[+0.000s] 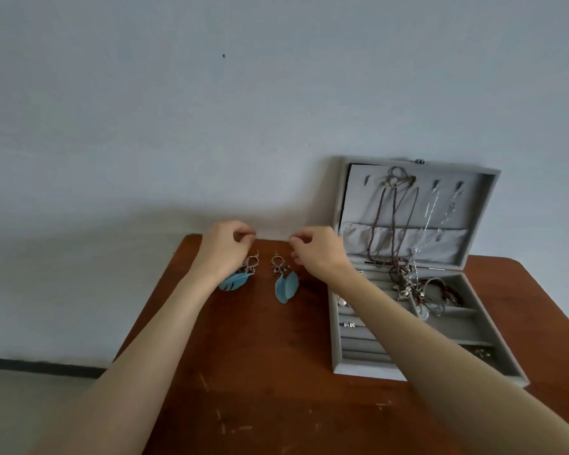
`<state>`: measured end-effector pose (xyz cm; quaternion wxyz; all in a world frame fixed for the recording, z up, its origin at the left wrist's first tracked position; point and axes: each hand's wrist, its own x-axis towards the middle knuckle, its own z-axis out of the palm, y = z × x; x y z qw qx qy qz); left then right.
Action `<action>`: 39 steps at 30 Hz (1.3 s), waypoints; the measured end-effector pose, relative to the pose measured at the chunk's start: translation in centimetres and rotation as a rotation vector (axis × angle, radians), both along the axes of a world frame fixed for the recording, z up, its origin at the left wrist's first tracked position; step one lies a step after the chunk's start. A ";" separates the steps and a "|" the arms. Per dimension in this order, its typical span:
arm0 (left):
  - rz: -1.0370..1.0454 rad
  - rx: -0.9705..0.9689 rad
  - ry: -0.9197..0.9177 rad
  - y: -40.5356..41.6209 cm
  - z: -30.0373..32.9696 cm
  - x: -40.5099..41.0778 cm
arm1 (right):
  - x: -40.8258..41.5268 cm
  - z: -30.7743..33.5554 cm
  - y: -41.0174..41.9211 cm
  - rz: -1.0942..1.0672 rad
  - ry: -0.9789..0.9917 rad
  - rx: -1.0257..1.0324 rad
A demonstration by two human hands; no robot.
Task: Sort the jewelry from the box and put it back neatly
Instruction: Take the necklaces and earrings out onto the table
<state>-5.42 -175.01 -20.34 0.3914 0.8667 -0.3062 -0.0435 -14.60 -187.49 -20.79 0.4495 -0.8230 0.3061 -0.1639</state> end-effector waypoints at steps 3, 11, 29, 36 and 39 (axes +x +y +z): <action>-0.028 -0.079 -0.008 0.2 1.1 -2.4 | -3.9 1.6 -0.3 0.012 -0.092 0.102; -0.149 -0.263 0.037 -4.7 4.1 -9.0 | -11.4 3.8 -5.2 -0.093 -0.182 0.073; -0.046 -0.358 0.040 -15.5 5.1 -9.9 | -7.7 4.3 -10.4 -0.217 -0.131 -0.298; -0.187 -0.504 0.117 -14.9 7.8 -10.2 | -8.2 4.2 -9.8 -0.168 -0.121 -0.222; -0.177 -0.615 0.224 -13.5 8.5 -10.8 | -9.5 4.5 -9.7 -0.164 -0.166 -0.163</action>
